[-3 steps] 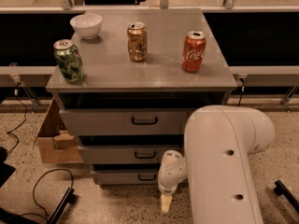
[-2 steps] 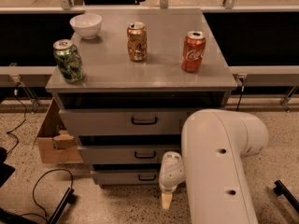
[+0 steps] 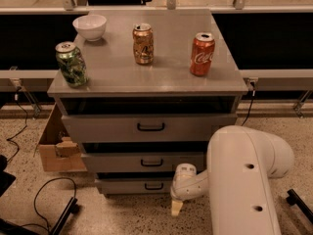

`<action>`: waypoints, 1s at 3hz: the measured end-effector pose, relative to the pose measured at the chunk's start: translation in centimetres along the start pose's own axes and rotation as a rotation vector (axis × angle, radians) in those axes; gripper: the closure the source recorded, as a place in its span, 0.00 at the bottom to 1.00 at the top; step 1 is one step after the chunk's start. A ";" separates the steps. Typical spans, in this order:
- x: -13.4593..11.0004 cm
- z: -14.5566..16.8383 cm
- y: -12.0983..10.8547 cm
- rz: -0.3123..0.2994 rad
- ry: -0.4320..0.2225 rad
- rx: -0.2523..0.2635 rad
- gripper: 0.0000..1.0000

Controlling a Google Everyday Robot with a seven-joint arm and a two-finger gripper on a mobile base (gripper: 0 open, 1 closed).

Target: Open bottom drawer

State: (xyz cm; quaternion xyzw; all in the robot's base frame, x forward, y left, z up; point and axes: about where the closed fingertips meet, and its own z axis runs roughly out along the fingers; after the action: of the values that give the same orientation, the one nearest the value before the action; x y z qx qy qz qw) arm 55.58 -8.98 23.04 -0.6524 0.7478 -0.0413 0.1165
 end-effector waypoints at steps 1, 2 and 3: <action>0.0 0.0 0.0 0.000 0.000 0.001 0.00; -0.2 0.1 0.6 -0.018 0.009 0.007 0.00; -0.2 1.2 1.1 -0.020 0.003 0.025 0.00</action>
Offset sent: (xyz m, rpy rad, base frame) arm -0.0148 0.0077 -0.0028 -0.0378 -0.0226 0.0376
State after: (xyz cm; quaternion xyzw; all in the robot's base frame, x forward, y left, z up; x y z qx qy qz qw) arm 54.79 -8.57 21.71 -0.6581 0.7409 -0.0526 0.1230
